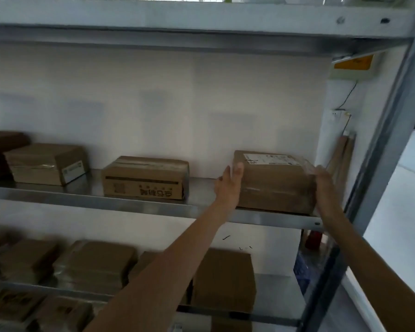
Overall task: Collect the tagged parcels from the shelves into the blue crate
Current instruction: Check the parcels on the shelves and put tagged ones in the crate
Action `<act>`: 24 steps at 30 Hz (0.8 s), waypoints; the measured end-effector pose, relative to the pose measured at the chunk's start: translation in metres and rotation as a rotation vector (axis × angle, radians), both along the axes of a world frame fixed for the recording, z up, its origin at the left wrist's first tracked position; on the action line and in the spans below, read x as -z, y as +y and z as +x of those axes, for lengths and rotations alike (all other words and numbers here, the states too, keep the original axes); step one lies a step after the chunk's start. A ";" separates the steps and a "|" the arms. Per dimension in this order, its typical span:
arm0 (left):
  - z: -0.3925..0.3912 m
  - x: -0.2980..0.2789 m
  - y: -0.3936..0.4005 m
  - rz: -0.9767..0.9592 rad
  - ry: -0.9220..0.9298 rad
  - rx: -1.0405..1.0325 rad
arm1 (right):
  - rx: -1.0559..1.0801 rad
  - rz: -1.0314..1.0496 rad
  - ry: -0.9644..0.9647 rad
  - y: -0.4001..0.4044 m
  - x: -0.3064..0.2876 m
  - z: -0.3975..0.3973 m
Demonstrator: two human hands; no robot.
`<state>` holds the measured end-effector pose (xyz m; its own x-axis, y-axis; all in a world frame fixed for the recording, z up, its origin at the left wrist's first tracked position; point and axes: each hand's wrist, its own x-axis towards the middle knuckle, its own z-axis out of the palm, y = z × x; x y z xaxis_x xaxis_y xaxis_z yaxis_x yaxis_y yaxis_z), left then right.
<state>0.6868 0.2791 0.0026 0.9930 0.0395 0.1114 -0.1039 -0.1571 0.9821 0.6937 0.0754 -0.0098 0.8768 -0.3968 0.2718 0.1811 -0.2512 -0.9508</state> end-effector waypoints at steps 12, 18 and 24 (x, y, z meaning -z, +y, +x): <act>-0.015 0.011 0.206 0.021 -0.636 -0.240 | -0.002 -0.208 -0.383 0.244 0.001 -0.025; 0.022 0.022 0.279 0.087 -0.329 -0.485 | -0.240 -0.133 0.044 0.297 0.016 -0.002; 0.018 0.024 0.287 -0.160 -0.032 -0.247 | -0.217 -0.150 0.095 0.299 0.015 -0.002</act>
<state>0.7048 0.5662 -0.0214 0.9473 0.2991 0.1151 -0.1129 -0.0247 0.9933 0.6920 0.3740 -0.0245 0.9611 -0.1588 0.2260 0.1578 -0.3559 -0.9211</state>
